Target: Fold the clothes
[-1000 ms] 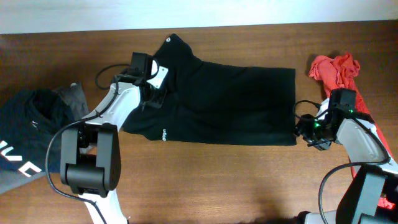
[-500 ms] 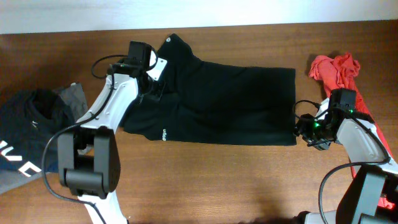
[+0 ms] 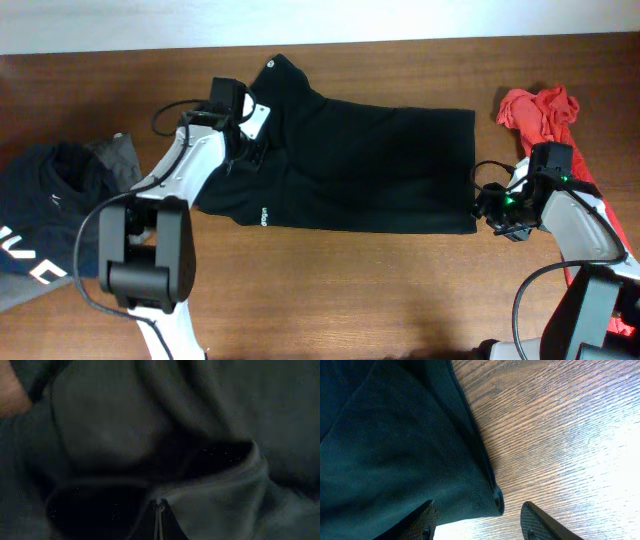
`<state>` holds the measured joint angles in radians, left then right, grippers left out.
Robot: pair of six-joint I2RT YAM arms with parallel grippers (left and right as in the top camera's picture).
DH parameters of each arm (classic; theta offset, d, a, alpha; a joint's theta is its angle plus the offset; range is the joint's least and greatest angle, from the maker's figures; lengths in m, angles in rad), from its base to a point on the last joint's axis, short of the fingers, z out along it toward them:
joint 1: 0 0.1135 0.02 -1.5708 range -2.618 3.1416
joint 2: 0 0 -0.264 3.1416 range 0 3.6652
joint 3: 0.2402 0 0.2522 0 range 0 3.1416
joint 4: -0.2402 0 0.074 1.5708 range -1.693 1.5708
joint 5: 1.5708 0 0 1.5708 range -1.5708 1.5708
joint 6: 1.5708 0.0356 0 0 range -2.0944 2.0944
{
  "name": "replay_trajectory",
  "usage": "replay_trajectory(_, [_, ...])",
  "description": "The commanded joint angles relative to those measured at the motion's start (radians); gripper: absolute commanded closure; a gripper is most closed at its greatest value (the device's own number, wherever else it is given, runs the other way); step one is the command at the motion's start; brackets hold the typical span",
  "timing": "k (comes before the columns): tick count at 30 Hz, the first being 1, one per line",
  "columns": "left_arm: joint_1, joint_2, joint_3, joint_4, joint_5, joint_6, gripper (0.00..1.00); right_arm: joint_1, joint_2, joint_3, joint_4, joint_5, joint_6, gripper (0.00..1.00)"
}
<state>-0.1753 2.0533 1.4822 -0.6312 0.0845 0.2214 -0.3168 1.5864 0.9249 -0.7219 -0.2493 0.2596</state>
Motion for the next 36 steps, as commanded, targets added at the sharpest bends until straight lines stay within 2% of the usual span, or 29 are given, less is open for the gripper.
replay_trajectory(1, [0.003,0.031,-0.010,0.057,-0.003,0.020,1.00,-0.006,-0.023,0.017,0.003,-0.006,0.003,0.42])
replay_trajectory(6, [0.003,0.074,-0.010,0.169,-0.003,0.019,1.00,-0.006,-0.023,0.017,0.003,-0.009,0.008,0.41])
replay_trajectory(9, [0.003,0.072,0.008,0.185,-0.003,0.019,1.00,-0.006,-0.023,0.017,0.002,-0.009,0.008,0.42])
replay_trajectory(12, [0.002,0.069,0.073,0.106,-0.003,0.018,1.00,-0.006,-0.023,0.017,-0.002,-0.009,0.007,0.42])
replay_trajectory(17, [0.003,0.045,0.218,-0.133,-0.003,-0.004,0.98,-0.006,-0.023,0.017,-0.008,-0.009,0.007,0.42])
replay_trajectory(22, [0.003,0.025,0.283,-0.187,-0.003,-0.003,0.97,-0.006,-0.023,0.017,-0.001,-0.009,0.007,0.42])
replay_trajectory(28, [0.003,0.032,0.232,-0.336,-0.003,-0.049,0.98,-0.006,-0.023,0.017,-0.004,-0.008,0.007,0.42])
replay_trajectory(31, [0.003,0.034,0.155,-0.314,-0.003,-0.048,0.97,-0.006,-0.023,0.017,0.001,-0.008,0.007,0.41])
replay_trajectory(36, [0.003,0.034,0.035,-0.194,-0.003,-0.048,0.97,-0.006,-0.023,0.017,0.015,-0.009,0.007,0.41])
